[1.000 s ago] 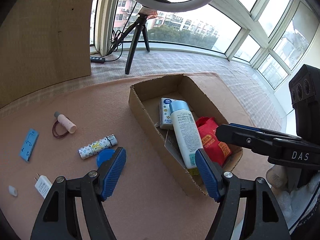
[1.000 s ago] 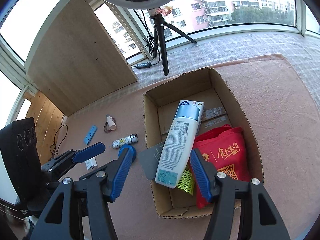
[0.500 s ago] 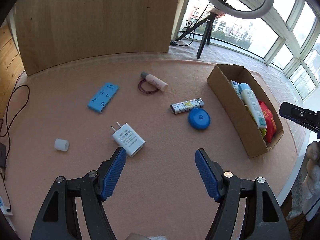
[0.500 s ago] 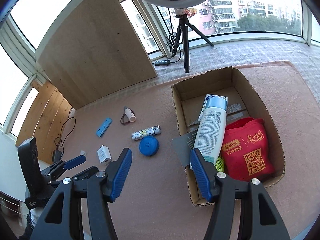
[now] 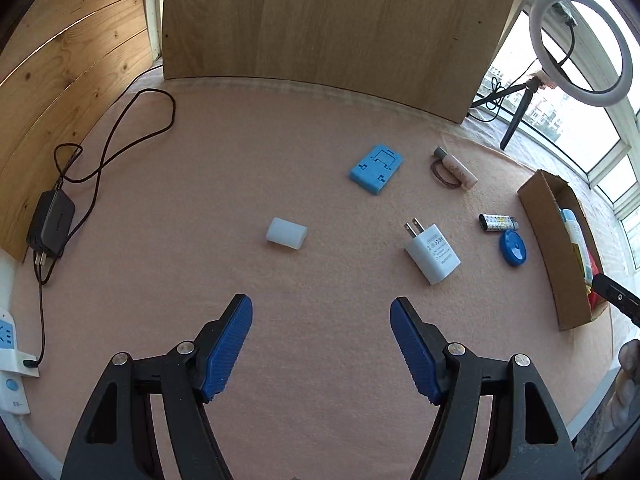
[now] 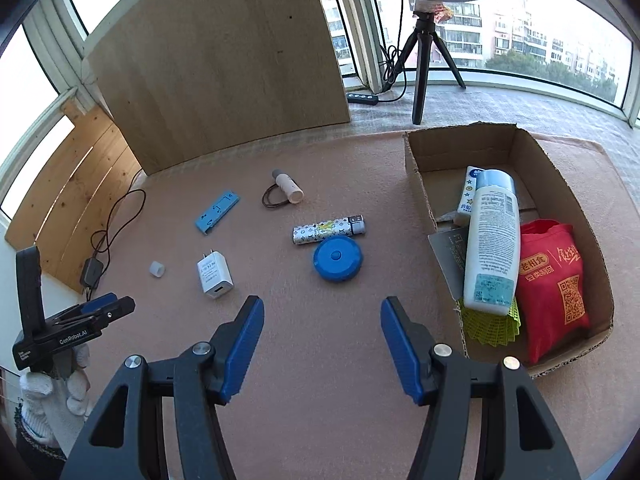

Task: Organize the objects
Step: 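Move the right tool back to the white USB charger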

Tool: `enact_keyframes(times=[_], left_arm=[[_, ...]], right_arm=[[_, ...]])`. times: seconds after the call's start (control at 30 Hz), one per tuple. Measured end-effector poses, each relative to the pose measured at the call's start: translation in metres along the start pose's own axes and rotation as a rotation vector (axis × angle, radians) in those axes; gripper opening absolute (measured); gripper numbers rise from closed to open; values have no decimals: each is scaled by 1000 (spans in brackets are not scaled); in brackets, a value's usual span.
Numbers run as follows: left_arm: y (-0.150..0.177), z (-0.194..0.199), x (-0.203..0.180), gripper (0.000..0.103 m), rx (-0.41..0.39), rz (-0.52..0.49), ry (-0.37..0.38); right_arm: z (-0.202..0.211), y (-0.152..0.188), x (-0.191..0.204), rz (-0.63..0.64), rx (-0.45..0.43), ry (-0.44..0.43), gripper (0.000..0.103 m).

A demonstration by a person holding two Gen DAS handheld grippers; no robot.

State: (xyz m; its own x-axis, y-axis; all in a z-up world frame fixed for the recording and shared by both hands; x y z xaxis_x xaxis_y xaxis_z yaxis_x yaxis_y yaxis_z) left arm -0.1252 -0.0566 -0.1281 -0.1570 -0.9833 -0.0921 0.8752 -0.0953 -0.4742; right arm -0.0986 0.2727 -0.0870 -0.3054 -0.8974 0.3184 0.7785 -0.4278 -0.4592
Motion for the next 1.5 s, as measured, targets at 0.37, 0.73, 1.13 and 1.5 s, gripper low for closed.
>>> enact_keyframes(times=[0.37,0.73,1.13,1.5], left_arm=[[-5,-9,18,74,-3,-35,-45],[-13,-28,-11,74,13,-70,34],[-25,-56,-73,71,13,-112,219],[-29,-81,-88,50,67,-126,270]], right_arm=[[-20,3,17,13,27,6,57],[-53,-8,12,21,62,61,56],[-95,-21,51,18,218,-174,44],[-146,-27,81,8,399,-269,33]])
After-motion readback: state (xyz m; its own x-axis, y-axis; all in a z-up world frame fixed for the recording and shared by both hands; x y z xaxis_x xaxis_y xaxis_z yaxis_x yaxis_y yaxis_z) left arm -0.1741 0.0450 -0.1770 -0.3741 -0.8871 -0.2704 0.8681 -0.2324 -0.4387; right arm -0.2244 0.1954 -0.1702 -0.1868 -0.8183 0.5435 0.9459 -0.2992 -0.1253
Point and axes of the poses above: each gripper's, at about its wrist camera, not at the fingertips, and z roughly against the way its jaws point, x to its left, y to its underside, the point moved 2 cm from there along -z, roughly the way its jaws point, and after that the axes turned 10 degrees about -z, right-handed, at the moved point
